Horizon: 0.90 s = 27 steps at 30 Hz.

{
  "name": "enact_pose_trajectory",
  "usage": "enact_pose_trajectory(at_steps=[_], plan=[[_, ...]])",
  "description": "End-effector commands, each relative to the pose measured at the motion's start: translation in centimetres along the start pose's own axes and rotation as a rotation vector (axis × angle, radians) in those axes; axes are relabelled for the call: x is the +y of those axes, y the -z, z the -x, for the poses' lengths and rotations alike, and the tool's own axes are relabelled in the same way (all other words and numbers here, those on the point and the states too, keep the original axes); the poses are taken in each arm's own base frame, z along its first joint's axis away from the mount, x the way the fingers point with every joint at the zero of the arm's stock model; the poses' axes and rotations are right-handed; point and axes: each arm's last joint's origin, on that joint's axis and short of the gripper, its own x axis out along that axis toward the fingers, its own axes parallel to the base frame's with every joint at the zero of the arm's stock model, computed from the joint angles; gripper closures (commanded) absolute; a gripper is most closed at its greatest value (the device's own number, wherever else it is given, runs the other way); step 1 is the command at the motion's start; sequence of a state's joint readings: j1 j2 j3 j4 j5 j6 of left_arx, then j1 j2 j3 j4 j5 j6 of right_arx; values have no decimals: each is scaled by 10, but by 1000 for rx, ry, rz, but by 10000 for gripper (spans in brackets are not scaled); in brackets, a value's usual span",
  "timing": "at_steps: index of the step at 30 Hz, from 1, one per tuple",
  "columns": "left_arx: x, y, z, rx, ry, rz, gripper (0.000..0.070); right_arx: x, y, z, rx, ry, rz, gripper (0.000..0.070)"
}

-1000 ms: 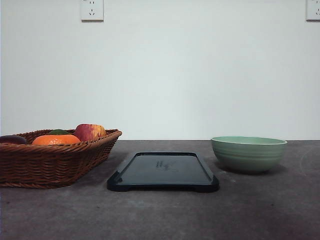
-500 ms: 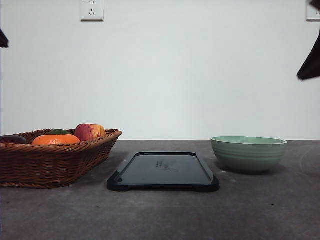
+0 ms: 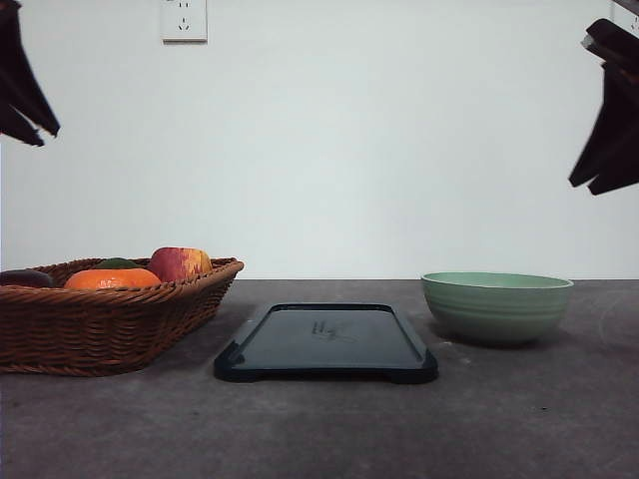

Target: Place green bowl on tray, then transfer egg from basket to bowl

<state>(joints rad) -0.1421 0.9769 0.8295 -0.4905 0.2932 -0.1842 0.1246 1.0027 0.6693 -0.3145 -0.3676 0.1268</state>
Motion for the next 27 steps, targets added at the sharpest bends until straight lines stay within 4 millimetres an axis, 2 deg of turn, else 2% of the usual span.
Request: enact_pose_trajectory(at_steps=[1, 7, 16, 21, 27], plan=[[-3, -6, 2, -21, 10, -28, 378, 2, -6, 0, -13, -8, 21, 298], [-3, -7, 2, -24, 10, -29, 378, 4, -13, 4, -14, 13, 0, 294], [-3, -7, 2, -24, 10, -28, 380, 8, -67, 13, 125, 185, -68, 314], [-3, -7, 2, -25, 11, -28, 390, 3, -91, -2, 232, 222, -84, 327], [-3, -7, 2, -26, 11, -27, 390, -12, -104, -36, 328, 236, -99, 362]])
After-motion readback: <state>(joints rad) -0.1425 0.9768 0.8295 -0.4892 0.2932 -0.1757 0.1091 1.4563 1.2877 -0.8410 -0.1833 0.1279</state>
